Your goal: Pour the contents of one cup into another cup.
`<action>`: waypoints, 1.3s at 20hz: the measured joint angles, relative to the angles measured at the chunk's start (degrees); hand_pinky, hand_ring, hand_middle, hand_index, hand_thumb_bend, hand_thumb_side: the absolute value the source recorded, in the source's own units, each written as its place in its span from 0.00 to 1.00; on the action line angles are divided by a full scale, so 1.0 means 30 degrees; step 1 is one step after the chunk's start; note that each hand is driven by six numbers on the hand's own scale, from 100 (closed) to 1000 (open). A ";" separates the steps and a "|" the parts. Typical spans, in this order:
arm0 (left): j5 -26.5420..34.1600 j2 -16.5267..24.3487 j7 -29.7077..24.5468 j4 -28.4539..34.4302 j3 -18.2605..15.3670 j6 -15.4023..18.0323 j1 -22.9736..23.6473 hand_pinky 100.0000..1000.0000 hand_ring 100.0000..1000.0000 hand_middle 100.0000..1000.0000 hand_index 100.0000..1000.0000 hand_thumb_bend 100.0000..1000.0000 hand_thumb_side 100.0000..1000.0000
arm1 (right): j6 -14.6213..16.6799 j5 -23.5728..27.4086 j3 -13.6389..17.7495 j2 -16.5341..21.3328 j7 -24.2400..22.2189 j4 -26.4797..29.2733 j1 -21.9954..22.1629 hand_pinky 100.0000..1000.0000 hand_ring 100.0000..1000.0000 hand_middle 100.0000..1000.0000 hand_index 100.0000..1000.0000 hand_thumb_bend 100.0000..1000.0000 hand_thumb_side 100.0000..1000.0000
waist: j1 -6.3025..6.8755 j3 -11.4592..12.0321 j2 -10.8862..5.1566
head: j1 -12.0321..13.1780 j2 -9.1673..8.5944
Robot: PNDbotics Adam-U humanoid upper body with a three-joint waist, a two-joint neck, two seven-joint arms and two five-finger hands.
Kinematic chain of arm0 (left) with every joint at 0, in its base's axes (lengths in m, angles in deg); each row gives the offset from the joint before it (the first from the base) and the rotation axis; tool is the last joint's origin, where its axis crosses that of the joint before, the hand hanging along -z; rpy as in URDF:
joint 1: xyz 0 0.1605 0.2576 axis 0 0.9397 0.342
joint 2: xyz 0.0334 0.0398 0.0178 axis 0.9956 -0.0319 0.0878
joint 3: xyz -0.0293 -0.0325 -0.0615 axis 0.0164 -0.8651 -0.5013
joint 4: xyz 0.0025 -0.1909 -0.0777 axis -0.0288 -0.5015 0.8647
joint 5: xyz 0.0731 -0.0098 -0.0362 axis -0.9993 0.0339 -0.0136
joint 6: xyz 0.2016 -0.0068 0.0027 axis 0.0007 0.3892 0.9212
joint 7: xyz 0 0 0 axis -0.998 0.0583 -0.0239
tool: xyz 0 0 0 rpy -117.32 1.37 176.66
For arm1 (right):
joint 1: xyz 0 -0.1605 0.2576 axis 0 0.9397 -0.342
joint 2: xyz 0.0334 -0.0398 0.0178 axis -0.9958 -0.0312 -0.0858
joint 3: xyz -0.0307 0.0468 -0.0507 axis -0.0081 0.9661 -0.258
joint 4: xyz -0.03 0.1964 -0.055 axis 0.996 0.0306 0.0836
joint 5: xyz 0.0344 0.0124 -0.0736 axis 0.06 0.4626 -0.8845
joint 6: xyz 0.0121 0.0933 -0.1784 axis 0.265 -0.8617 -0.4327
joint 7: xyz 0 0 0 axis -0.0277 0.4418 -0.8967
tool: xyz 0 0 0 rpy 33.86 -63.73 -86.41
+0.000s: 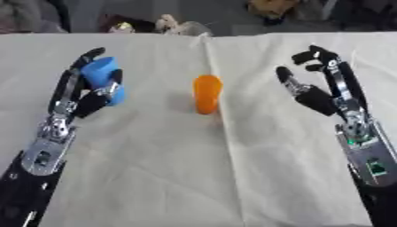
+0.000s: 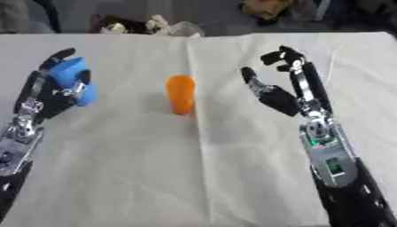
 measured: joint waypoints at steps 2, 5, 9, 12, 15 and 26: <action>0.0434 0.0144 -0.0066 0.0888 -0.0002 -0.0120 0.0247 0.00 0.10 0.19 0.89 0.00 0.50 | 0.0070 0.0030 -0.0190 -0.0072 -0.0074 -0.0379 -0.0179 0.74 0.96 0.58 0.69 0.36 0.56 | -0.0001 0.0087 -0.0001 | -0.0030 0.0000; 0.0959 0.0352 -0.0190 0.1960 0.0001 -0.0276 0.0533 0.00 0.10 0.20 0.89 0.00 0.50 | 0.0215 -0.0007 -0.0575 -0.0180 -0.0285 -0.1144 -0.0546 0.73 0.96 0.57 0.69 0.43 0.51 | 0.0005 0.0232 -0.0006 | -0.0116 0.0000; 0.1456 0.0525 -0.0460 0.2877 0.0012 -0.0547 0.0808 0.00 0.10 0.20 0.89 0.00 0.49 | 0.0518 -0.0540 -0.1204 -0.0486 -0.0602 -0.2421 -0.1230 0.73 0.96 0.57 0.69 0.46 0.51 | 0.0013 0.0374 -0.0056 | -0.0304 0.0000; 0.1686 0.0527 -0.0680 0.3206 0.0053 -0.0762 0.0934 0.00 0.10 0.20 0.90 0.00 0.49 | 0.0801 -0.1102 -0.1630 -0.0804 -0.0788 -0.3489 -0.1734 0.74 0.96 0.58 0.70 0.47 0.54 | 0.0026 0.0470 -0.0122 | -0.0433 -0.0001; 0.1792 0.0523 -0.0853 0.3316 0.0147 -0.0913 0.0959 0.00 0.10 0.20 0.90 0.00 0.49 | 0.1086 -0.1474 -0.1968 -0.1172 -0.0879 -0.4476 -0.2107 0.74 0.96 0.58 0.70 0.48 0.55 | 0.0049 0.0526 -0.0127 | -0.0523 -0.0001; 0.2030 0.0417 -0.1165 0.3570 0.0361 -0.1056 0.1072 0.00 0.11 0.20 0.90 0.00 0.48 | 0.1851 -0.2774 -0.2306 -0.2400 -0.0260 -0.6818 -0.2869 0.74 0.96 0.58 0.70 0.48 0.55 | 0.0261 0.0723 -0.0225 | -0.0712 -0.0001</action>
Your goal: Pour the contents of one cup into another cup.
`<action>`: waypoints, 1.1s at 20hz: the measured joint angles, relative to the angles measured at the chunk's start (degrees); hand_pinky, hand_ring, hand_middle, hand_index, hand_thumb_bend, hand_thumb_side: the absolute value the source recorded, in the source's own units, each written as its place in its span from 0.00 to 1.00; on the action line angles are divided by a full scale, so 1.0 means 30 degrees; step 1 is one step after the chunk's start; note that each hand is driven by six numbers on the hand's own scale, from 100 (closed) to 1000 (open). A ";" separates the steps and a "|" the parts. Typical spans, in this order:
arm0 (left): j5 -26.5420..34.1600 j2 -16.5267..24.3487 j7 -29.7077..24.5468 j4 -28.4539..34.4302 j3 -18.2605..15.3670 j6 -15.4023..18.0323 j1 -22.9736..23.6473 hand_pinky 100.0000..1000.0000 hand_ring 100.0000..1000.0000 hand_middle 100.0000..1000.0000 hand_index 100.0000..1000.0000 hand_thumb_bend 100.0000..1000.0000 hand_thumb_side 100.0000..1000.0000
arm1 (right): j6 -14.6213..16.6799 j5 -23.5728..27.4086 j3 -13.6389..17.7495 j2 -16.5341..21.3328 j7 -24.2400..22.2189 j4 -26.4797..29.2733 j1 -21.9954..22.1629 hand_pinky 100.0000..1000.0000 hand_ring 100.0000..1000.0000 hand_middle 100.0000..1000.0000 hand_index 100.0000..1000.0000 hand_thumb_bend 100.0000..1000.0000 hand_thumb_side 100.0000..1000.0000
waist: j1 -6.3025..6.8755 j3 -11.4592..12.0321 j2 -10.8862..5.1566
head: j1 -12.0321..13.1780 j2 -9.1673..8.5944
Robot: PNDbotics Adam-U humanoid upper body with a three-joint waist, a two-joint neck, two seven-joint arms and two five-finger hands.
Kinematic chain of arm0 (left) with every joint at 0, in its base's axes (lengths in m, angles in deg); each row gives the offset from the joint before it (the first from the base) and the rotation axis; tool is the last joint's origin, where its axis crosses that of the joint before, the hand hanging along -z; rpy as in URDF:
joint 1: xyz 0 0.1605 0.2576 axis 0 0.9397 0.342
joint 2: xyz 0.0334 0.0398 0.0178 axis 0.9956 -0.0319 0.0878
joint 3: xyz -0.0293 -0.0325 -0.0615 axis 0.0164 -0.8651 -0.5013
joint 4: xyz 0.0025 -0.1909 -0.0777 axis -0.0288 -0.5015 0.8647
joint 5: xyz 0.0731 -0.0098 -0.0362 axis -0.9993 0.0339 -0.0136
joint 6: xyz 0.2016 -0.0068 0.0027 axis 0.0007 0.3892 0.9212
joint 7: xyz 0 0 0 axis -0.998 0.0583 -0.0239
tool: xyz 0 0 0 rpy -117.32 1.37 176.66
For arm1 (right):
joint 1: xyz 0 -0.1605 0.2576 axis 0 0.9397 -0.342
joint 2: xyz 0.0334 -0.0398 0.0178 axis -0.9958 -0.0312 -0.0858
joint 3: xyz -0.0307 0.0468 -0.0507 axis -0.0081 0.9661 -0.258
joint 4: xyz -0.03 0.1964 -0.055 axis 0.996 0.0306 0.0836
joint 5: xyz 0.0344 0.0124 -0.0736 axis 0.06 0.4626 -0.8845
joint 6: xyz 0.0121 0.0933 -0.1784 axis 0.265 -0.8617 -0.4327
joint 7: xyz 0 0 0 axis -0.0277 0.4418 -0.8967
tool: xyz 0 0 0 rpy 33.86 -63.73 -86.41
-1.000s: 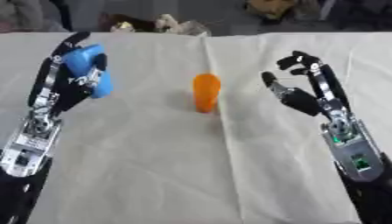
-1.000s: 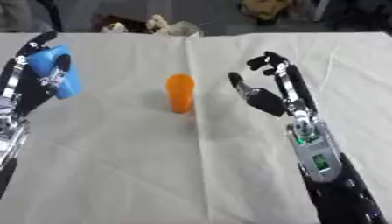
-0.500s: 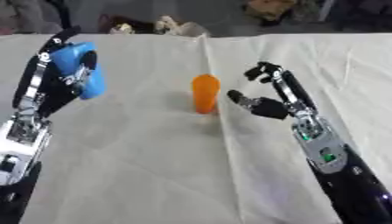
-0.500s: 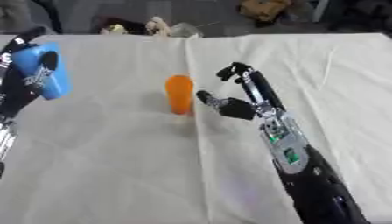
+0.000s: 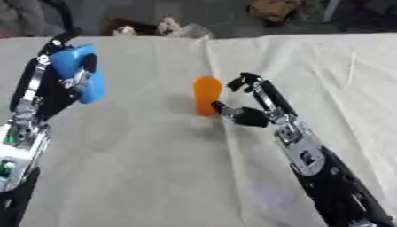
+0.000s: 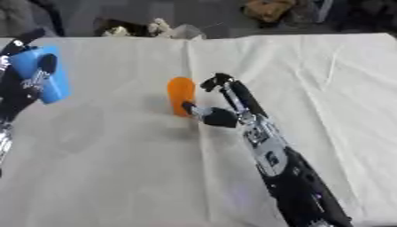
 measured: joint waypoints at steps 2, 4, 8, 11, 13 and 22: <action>0.0009 -0.0075 -0.0021 0.0018 0.0003 -0.0015 0.0002 0.00 0.11 0.20 0.90 0.00 0.48 | 0.0070 -0.0166 0.0002 -0.0145 0.0151 -0.0299 -0.0114 0.74 0.97 0.58 0.70 0.48 0.56 | 0.0004 0.0012 -0.0002 | -0.0021 0.0001; 0.0018 -0.0077 -0.0053 0.0078 0.0004 -0.0023 0.0002 0.00 0.11 0.20 0.90 0.00 0.48 | 0.0103 -0.0360 0.0011 -0.0291 0.0332 -0.0619 -0.0248 0.75 0.97 0.60 0.70 0.48 0.56 | 0.0027 0.0031 -0.0003 | -0.0100 0.0001; 0.0022 -0.0079 -0.0138 0.0099 0.0007 -0.0014 0.0004 0.00 0.10 0.20 0.90 0.00 0.48 | 0.0142 -0.0733 0.0127 -0.0557 0.0641 -0.1282 -0.0575 0.76 0.98 0.60 0.71 0.49 0.57 | 0.0096 0.0072 -0.0007 | -0.0315 0.0001; 0.0026 -0.0080 -0.0151 0.0100 0.0008 -0.0007 0.0004 0.00 0.10 0.20 0.90 0.00 0.48 | 0.0179 -0.1012 0.0171 -0.0712 0.0820 -0.1796 -0.0853 0.77 0.98 0.61 0.71 0.49 0.58 | 0.0101 0.0109 -0.0015 | -0.0379 0.0001; 0.0032 -0.0080 -0.0151 0.0102 0.0009 -0.0006 0.0004 0.00 0.10 0.20 0.90 0.00 0.49 | 0.0215 -0.1228 0.0237 -0.0839 0.0932 -0.2171 -0.0956 0.77 0.98 0.61 0.71 0.50 0.59 | 0.0106 0.0126 -0.0021 | -0.0420 0.0001; 0.0040 -0.0087 -0.0220 0.0105 0.0009 0.0058 0.0004 0.00 0.10 0.19 0.90 0.00 0.49 | 0.0546 -0.2305 0.0378 -0.1584 0.1311 -0.3737 -0.1683 0.78 0.98 0.62 0.72 0.51 0.60 | 0.0128 0.0243 -0.0028 | -0.0725 -0.0005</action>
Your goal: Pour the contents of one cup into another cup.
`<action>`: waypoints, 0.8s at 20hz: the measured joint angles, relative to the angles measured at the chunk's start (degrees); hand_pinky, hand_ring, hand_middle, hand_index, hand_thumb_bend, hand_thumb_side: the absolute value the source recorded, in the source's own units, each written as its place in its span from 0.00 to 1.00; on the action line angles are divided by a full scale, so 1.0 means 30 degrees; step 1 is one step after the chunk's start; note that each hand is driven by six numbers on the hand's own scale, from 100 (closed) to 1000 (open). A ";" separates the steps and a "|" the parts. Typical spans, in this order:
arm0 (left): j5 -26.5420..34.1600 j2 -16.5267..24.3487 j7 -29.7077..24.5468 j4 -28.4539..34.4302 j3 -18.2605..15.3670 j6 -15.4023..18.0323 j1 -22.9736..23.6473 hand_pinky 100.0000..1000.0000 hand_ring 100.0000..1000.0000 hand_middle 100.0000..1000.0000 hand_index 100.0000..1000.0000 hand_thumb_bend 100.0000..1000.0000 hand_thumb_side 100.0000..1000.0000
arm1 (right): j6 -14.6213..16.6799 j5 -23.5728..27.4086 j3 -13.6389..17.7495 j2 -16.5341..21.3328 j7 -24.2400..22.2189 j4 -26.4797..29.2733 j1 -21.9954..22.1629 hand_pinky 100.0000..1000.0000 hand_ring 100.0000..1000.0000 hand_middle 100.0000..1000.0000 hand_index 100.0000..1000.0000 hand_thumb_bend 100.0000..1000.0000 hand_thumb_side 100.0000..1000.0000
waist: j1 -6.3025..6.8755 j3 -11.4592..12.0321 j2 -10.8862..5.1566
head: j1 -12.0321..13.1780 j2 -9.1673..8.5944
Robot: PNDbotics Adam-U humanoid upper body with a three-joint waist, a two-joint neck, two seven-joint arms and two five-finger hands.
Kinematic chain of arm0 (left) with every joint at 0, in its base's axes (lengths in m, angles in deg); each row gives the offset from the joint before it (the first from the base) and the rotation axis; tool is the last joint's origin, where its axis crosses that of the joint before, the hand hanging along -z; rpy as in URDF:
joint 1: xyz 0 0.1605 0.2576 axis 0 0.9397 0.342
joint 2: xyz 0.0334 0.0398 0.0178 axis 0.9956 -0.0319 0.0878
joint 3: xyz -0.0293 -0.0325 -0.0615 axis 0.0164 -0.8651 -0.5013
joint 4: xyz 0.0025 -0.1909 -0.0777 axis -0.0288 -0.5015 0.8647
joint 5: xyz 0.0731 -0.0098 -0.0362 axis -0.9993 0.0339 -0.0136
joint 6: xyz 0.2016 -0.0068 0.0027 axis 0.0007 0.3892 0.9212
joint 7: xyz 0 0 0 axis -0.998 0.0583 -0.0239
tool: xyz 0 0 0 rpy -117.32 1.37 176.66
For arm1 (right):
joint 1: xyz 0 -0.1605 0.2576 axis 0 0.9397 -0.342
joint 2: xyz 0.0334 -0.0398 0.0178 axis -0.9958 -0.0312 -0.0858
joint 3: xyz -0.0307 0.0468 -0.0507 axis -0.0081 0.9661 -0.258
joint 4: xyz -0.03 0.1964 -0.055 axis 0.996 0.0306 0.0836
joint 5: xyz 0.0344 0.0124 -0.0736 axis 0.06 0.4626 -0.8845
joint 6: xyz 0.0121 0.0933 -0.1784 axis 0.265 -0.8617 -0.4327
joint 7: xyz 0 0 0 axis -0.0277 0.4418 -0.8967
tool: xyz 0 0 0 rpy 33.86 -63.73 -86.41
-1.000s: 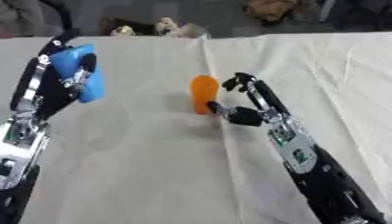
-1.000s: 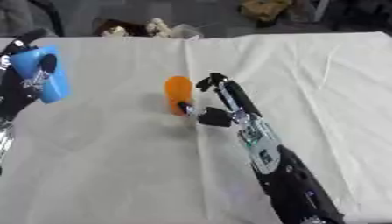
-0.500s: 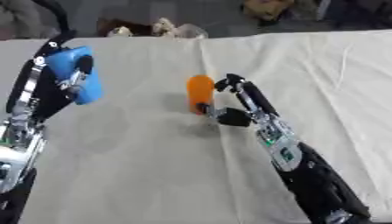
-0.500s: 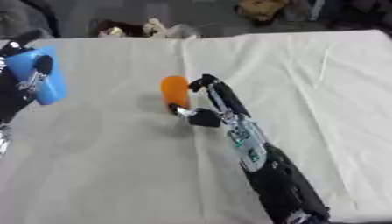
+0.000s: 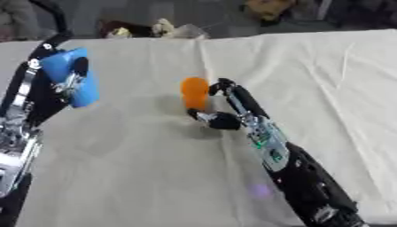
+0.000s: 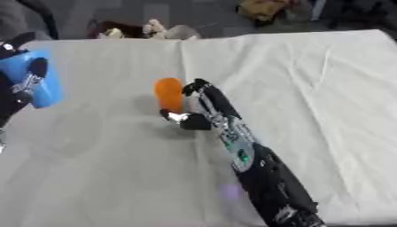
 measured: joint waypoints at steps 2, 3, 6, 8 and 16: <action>0.0000 -0.0003 -0.0024 0.0000 0.0000 0.0024 0.0000 0.00 0.10 0.19 0.90 0.00 0.49 | 0.0007 -0.0300 0.0094 -0.0167 0.0136 -0.0242 -0.0173 0.80 0.98 0.62 0.72 0.51 0.60 | 0.0008 0.0037 0.0000 | -0.0082 -0.0003; 0.0000 -0.0004 -0.0028 0.0000 0.0000 0.0028 0.0000 0.00 0.10 0.19 0.90 0.00 0.49 | -0.0004 -0.0466 0.0113 -0.0242 0.0220 -0.0346 -0.0260 0.81 0.99 0.63 0.73 0.51 0.61 | 0.0010 0.0043 -0.0001 | -0.0108 -0.0006; 0.0000 -0.0008 -0.0046 0.0000 0.0000 0.0042 -0.0001 0.00 0.10 0.19 0.90 0.00 0.49 | -0.0085 -0.0916 0.0255 -0.0451 0.0501 -0.0660 -0.0475 0.82 0.99 0.64 0.73 0.52 0.61 | 0.0011 0.0079 -0.0001 | -0.0183 -0.0101; 0.0000 -0.0013 -0.0072 0.0000 0.0001 0.0054 -0.0003 0.00 0.10 0.19 0.90 0.00 0.49 | -0.0152 -0.1179 0.0343 -0.0572 0.0686 -0.0854 -0.0615 0.82 0.99 0.63 0.73 0.52 0.61 | 0.0011 0.0120 -0.0001 | -0.0242 -0.0146; 0.0033 -0.0152 -0.0174 -0.0001 0.0005 0.0059 -0.0024 0.00 0.10 0.19 0.90 0.00 0.49 | -0.0123 -0.2053 0.0452 -0.1156 0.1084 -0.1518 -0.1141 0.82 0.98 0.63 0.73 0.53 0.63 | 0.0011 0.0362 -0.0001 | -0.0390 -0.0172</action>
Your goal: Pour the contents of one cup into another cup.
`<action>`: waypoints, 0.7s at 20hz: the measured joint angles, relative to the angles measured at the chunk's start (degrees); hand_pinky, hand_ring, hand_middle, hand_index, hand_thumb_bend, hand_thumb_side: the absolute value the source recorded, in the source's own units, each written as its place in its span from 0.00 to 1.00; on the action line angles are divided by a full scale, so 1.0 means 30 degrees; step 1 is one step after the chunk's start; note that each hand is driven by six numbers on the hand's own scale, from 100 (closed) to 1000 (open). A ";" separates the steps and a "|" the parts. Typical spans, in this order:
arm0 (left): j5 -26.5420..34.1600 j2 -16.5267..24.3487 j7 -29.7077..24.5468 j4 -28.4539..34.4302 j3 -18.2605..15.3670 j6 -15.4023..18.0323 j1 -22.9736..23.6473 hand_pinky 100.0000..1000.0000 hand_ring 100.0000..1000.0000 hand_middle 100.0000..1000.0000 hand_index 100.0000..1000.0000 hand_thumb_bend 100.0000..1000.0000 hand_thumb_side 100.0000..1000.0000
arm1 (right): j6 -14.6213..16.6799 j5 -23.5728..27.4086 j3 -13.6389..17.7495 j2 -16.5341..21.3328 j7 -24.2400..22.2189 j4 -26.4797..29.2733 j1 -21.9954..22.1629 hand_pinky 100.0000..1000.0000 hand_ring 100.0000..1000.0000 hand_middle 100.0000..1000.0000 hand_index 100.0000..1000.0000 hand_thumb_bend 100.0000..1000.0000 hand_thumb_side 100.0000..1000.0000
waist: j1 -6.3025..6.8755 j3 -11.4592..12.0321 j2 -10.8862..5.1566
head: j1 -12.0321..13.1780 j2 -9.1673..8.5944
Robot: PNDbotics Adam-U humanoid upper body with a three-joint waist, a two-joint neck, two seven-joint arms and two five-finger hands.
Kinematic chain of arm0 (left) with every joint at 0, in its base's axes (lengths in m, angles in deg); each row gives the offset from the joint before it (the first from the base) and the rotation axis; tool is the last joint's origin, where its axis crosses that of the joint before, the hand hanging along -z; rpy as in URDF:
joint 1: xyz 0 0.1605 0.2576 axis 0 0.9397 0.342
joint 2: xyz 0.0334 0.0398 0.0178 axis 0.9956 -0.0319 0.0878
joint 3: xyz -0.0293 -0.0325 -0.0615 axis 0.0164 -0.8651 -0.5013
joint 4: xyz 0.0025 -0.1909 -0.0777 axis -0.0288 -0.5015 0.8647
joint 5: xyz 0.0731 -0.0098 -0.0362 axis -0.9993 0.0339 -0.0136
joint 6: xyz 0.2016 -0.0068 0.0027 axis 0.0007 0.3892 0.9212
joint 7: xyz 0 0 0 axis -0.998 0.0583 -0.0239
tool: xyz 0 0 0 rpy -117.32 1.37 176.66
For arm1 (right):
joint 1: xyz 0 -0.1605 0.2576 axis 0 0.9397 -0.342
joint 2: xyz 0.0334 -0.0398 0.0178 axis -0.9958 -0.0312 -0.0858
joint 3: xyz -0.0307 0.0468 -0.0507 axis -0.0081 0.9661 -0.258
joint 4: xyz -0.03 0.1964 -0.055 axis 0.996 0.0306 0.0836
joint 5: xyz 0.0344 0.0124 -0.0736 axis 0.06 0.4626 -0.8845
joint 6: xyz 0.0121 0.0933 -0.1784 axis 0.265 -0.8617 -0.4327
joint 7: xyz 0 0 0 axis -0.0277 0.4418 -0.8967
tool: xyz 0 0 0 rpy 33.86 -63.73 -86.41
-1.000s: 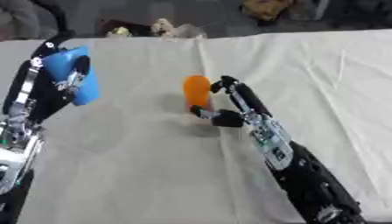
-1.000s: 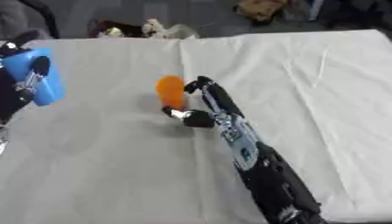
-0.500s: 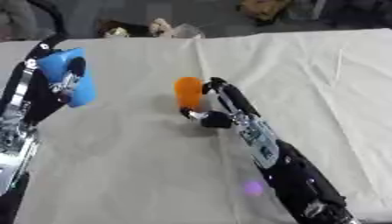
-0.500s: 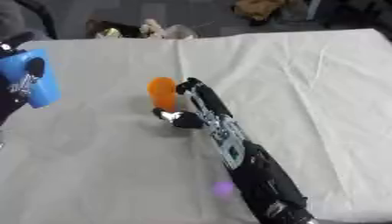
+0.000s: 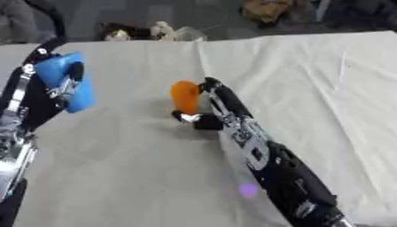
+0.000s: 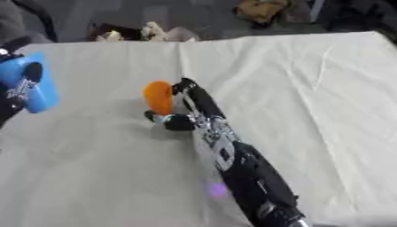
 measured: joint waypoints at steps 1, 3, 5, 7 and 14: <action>0.0006 -0.0003 -0.0018 -0.0001 0.0003 -0.0006 -0.0028 0.00 0.10 0.19 0.90 0.00 0.49 | 0.0013 -0.0090 0.0000 -0.0072 0.0013 -0.0075 -0.0037 0.81 0.98 0.63 0.73 0.53 0.63 | 0.0000 0.0068 0.0002 | -0.0035 -0.0015; 0.0017 -0.0008 -0.0056 -0.0001 0.0014 0.0012 -0.0080 0.00 0.10 0.19 0.90 0.00 0.49 | 0.0059 -0.0215 0.0002 -0.0226 0.0058 -0.0246 -0.0115 0.81 0.98 0.62 0.73 0.53 0.63 | 0.0002 0.0207 0.0005 | -0.0055 -0.0079; 0.0028 -0.0009 -0.0081 -0.0001 0.0058 0.0030 -0.0129 0.00 0.10 0.19 0.90 0.00 0.49 | 0.0100 -0.0362 0.0005 -0.0378 0.0087 -0.0413 -0.0226 0.80 0.97 0.62 0.73 0.53 0.63 | 0.0002 0.0338 0.0020 | -0.0067 -0.0142; 0.0036 -0.0011 -0.0106 -0.0001 0.0086 0.0040 -0.0136 0.00 0.10 0.19 0.90 0.00 0.49 | 0.0163 -0.0520 0.0008 -0.0493 0.0123 -0.0522 -0.0271 0.80 0.97 0.60 0.72 0.52 0.62 | 0.0002 0.0447 0.0028 | -0.0101 -0.0152; 0.0045 -0.0019 -0.0168 -0.0001 0.0104 0.0050 -0.0187 0.00 0.10 0.19 0.90 0.00 0.49 | 0.0293 -0.0954 0.0116 -0.0847 0.0310 -0.0821 -0.0333 0.78 0.94 0.58 0.68 0.48 0.61 | 0.0015 0.0613 0.0143 | -0.0241 -0.0220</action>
